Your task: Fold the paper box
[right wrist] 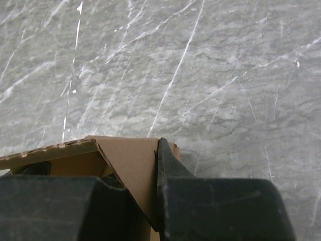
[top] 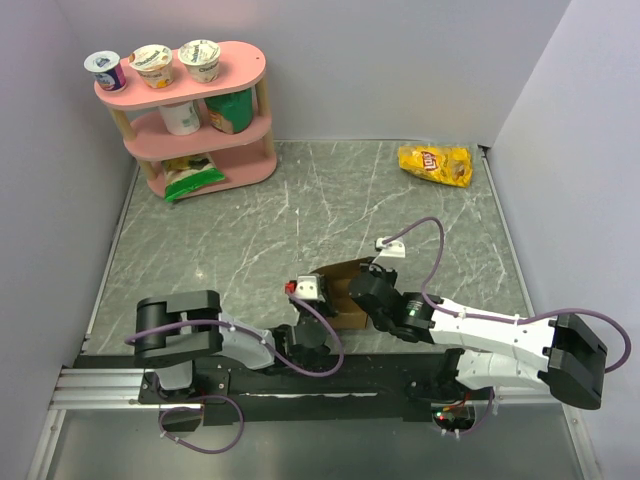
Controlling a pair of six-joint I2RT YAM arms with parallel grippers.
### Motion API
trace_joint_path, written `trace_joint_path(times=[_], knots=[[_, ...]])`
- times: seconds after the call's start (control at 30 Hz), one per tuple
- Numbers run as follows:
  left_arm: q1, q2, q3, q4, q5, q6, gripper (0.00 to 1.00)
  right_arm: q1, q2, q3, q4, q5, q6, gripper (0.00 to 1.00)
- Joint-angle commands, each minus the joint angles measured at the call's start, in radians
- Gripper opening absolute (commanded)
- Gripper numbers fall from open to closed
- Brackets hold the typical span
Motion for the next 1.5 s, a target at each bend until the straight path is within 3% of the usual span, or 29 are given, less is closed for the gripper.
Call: trace_joint_path(times=[0.0,0.67,0.9,1.23,1.47], knots=[[-0.041,0.065,-0.045,-0.021,-0.005,0.088,0.01,0.005,-0.029,0.063,0.001,0.046,0.075,0.09],[-0.084,0.143,-0.041,0.224,-0.053,0.301,0.01,0.005,-0.023,0.032,0.102,-0.05,0.147,0.08],[-0.084,0.102,-0.045,0.129,-0.015,0.201,0.01,0.006,-0.003,-0.015,0.09,-0.052,0.2,0.06],[-0.082,0.126,-0.034,0.183,0.016,0.227,0.01,0.009,0.044,-0.005,0.146,-0.09,0.213,0.04],[-0.078,0.122,-0.063,0.198,-0.008,0.224,0.01,0.046,0.006,-0.067,0.103,-0.006,0.184,0.06]])
